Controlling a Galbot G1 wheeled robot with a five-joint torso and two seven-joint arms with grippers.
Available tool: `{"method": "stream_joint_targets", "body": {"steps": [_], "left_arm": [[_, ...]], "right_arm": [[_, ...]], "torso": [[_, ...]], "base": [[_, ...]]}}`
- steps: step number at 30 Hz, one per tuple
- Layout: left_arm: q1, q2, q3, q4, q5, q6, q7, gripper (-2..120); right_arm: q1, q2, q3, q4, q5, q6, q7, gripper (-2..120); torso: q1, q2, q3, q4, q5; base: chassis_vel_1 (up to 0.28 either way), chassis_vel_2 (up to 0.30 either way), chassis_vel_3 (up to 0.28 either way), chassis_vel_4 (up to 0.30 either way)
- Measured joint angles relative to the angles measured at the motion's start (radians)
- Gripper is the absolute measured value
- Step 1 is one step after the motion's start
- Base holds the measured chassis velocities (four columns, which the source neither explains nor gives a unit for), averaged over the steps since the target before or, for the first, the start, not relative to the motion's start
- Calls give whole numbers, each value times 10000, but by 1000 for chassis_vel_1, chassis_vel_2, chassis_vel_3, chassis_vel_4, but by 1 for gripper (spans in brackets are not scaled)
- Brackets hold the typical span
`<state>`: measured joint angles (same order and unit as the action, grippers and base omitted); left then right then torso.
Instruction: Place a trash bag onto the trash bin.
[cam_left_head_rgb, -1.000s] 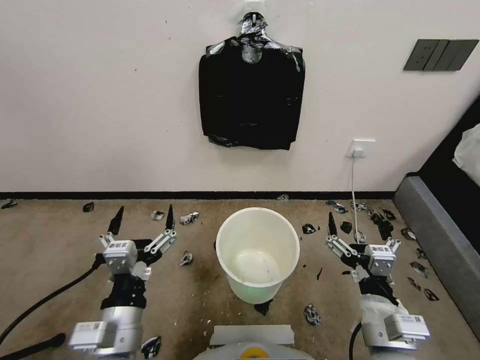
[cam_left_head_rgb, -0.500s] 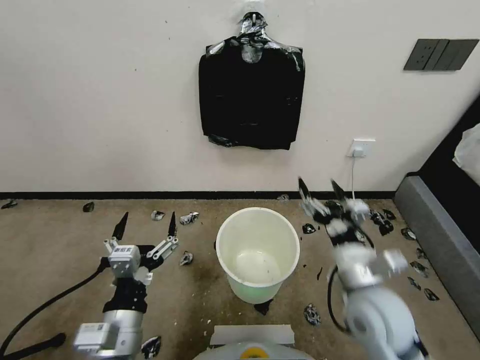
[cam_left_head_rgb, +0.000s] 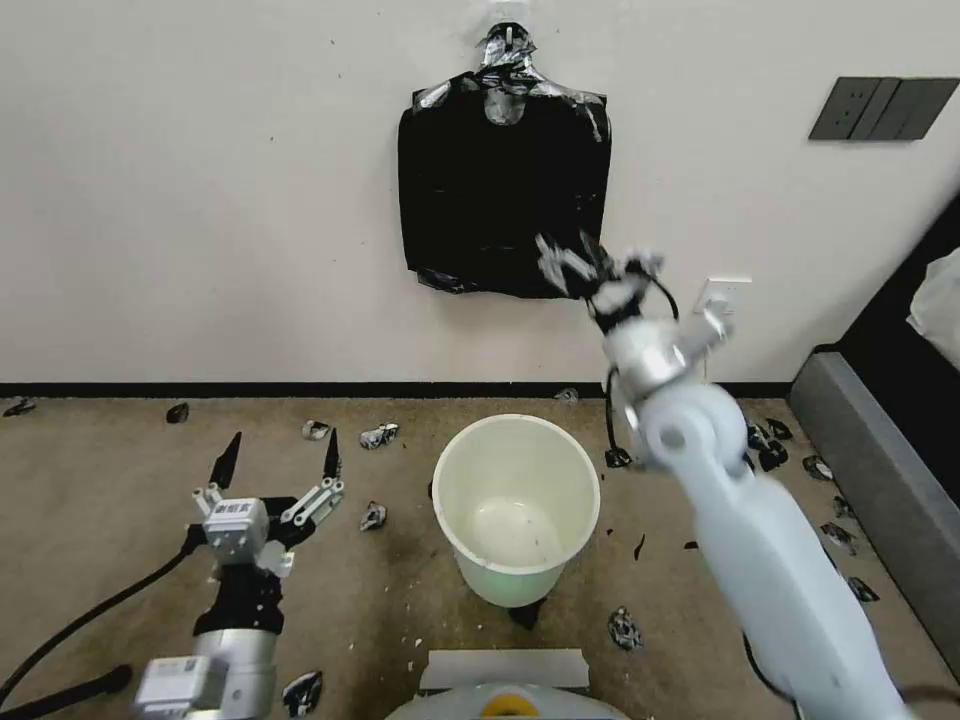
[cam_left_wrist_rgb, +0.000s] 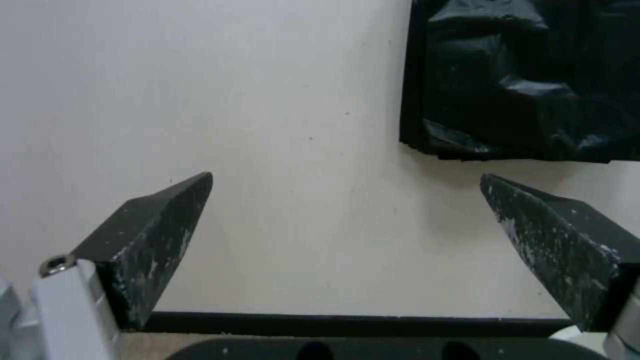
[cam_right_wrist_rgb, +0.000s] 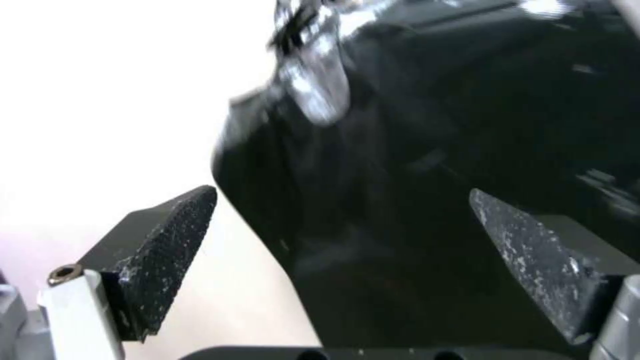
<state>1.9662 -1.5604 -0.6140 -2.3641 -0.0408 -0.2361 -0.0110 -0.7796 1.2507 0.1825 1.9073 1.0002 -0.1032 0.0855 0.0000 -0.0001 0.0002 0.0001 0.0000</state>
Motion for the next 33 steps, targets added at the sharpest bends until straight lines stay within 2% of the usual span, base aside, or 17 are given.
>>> {"method": "stream_joint_targets", "body": {"steps": [3, 5, 7, 8, 9, 17, 33], "left_arm": [[17, -9, -49, -30, 2, -5, 0, 100], [48, -16, -147, -92, 3, -6, 0, 100], [49, -16, -153, -93, 3, -6, 1, 100], [65, -20, -219, -103, 3, -6, 1, 100], [69, -26, -233, -104, 2, -7, 1, 100], [71, -65, -277, -103, 1, -7, -1, 100], [14, -145, -338, 23, 1, -56, -1, 100]], "right_arm": [[452, 166, -48, -267, 578, -5, 76, 100], [1269, 517, -38, -779, 1971, -3, 173, 100], [1294, 529, -35, -801, 2009, -2, 173, 100], [1984, 772, -20, -1426, 2849, 13, 155, 100], [2240, 847, -65, -1709, 2986, 21, 95, 100], [2992, 1240, -187, -2803, 2926, 26, -164, 100], [3721, 1600, -395, -3572, 2718, -117, -430, 100]], "torso": [[0, 0, 0, 0, -2], [0, 1, 0, 0, -3], [0, 0, -1, 0, -3], [0, 0, -1, 0, -2], [0, 0, -1, -1, -2], [0, 0, -1, 0, -1], [0, 0, -1, -1, -1]], "base": [[0, 0, 0, 0], [0, 0, 0, 0], [0, 0, 0, 0], [0, 0, 0, 0], [0, 0, 0, 0], [0, 0, 0, 0], [0, 0, 0, 0]]}}
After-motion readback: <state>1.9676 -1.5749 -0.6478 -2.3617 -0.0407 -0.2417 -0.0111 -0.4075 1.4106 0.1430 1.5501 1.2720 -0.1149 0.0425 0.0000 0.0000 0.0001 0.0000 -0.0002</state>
